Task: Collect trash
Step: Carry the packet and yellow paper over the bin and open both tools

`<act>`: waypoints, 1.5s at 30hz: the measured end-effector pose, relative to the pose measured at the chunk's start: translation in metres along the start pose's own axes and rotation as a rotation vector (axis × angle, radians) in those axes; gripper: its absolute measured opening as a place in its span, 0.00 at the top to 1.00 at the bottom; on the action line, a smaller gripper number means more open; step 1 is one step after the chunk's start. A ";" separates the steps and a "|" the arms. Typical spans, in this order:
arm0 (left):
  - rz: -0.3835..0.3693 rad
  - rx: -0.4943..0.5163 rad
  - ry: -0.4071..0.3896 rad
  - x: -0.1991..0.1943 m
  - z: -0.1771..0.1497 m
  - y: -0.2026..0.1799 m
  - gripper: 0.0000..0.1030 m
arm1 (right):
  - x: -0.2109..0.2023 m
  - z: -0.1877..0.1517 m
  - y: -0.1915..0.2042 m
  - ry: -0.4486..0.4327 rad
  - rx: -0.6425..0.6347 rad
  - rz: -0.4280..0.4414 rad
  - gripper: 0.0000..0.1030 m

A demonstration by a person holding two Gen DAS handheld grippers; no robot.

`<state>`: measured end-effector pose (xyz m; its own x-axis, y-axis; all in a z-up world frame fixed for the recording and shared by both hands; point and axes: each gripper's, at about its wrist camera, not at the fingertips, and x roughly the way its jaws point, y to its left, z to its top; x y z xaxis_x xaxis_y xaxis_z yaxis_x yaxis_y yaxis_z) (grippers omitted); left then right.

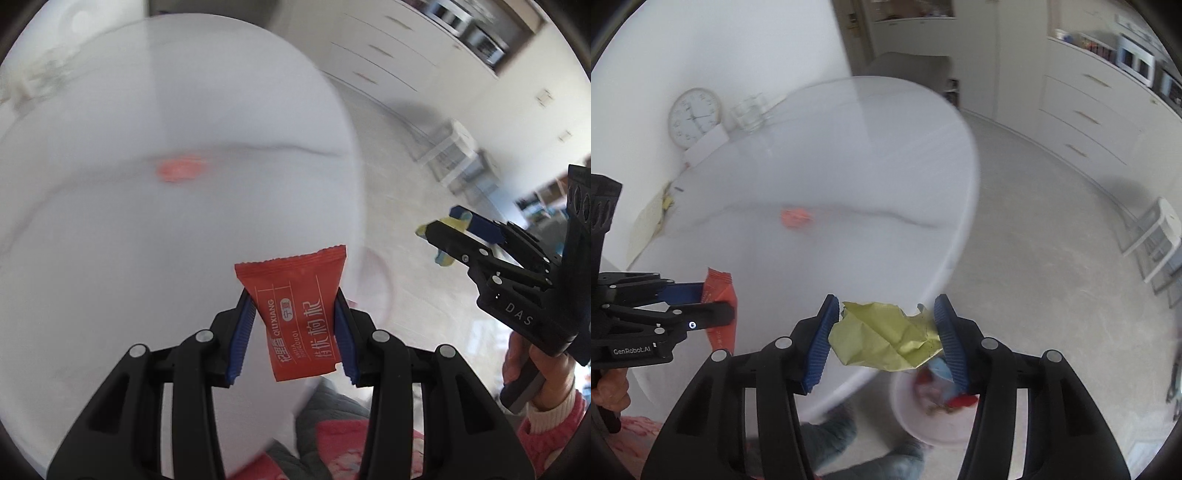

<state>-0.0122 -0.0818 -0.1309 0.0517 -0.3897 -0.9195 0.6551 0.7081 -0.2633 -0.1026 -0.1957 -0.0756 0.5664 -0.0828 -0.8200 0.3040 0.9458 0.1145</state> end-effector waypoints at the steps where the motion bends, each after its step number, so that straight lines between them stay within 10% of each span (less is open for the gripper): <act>1: -0.020 0.025 0.017 0.009 0.001 -0.017 0.61 | -0.007 -0.007 -0.012 -0.002 0.010 -0.015 0.47; 10: -0.054 0.121 0.114 0.108 0.004 -0.130 0.61 | -0.040 -0.051 -0.108 0.005 0.084 -0.038 0.47; 22: 0.041 0.094 0.114 0.124 0.005 -0.154 0.61 | -0.039 -0.051 -0.128 0.001 0.048 0.026 0.46; 30: 0.080 0.098 0.097 0.113 0.002 -0.158 0.21 | -0.037 -0.054 -0.127 0.005 0.055 0.038 0.46; 45: 0.215 -0.013 -0.093 0.016 0.000 -0.104 0.12 | -0.005 -0.057 -0.101 0.046 0.042 0.102 0.45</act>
<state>-0.0796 -0.1620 -0.1184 0.2585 -0.2812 -0.9242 0.6119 0.7879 -0.0686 -0.1798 -0.2730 -0.1151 0.5602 0.0284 -0.8279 0.2791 0.9345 0.2209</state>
